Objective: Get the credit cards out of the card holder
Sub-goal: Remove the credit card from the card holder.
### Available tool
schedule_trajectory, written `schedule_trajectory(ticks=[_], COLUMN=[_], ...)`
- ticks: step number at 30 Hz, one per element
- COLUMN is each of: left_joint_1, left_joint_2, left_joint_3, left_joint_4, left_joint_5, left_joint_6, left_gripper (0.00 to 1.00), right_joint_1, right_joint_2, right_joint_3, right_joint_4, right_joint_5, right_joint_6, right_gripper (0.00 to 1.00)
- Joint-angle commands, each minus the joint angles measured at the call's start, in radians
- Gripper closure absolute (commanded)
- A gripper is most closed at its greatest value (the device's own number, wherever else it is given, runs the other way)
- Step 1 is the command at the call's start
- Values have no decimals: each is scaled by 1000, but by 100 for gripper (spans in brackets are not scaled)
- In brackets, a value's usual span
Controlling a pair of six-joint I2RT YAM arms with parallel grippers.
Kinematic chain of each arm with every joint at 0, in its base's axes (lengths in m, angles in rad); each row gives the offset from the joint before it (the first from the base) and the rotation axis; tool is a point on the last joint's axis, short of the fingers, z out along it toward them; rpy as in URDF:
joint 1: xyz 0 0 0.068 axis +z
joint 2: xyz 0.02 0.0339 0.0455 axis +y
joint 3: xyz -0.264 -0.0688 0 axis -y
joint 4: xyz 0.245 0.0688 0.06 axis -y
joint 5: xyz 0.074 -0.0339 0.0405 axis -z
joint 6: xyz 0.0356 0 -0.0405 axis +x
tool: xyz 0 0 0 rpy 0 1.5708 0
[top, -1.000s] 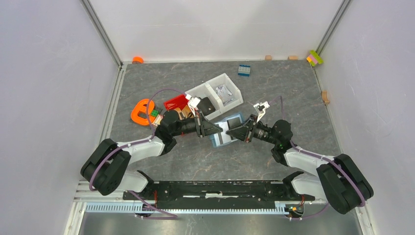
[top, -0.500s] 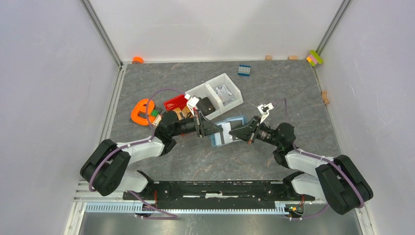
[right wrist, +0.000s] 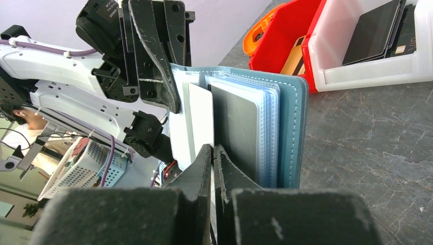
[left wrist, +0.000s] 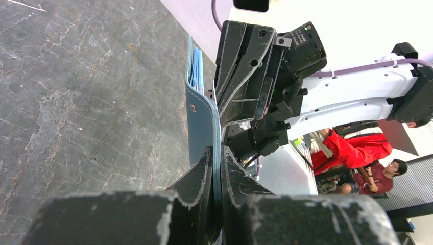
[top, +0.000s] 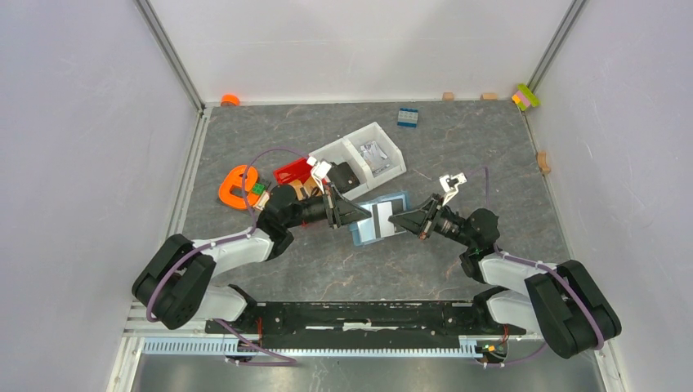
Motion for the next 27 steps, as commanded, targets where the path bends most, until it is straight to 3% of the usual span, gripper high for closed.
schedule_trajectory(ticks=[1, 8, 14, 18, 24, 27], left_joint_1=[-2, -2, -2, -2, -2, -2], left_joint_2=[-27, -8, 10, 9, 7, 2], left_joint_3=[19, 27, 29, 27, 26, 30], left_joint_4=[41, 33, 76, 81, 78, 47], left_joint_5=[21, 23, 47, 47, 43, 31], left_joint_6=[6, -3, -33, -36, -34, -19], left_gripper=[93, 96, 98, 98, 98, 98], right_joint_1=[-5, 34, 72, 74, 74, 72], right_joint_2=[-8, -2, 28, 33, 33, 21], right_joint_3=[-4, 5, 31, 32, 29, 31], right_joint_4=[66, 88, 69, 72, 78, 15], right_joint_5=[4, -4, -13, -12, -8, 21], right_joint_6=[-3, -21, -37, -34, -28, -62], right_gripper=[92, 68, 63, 81, 99, 100])
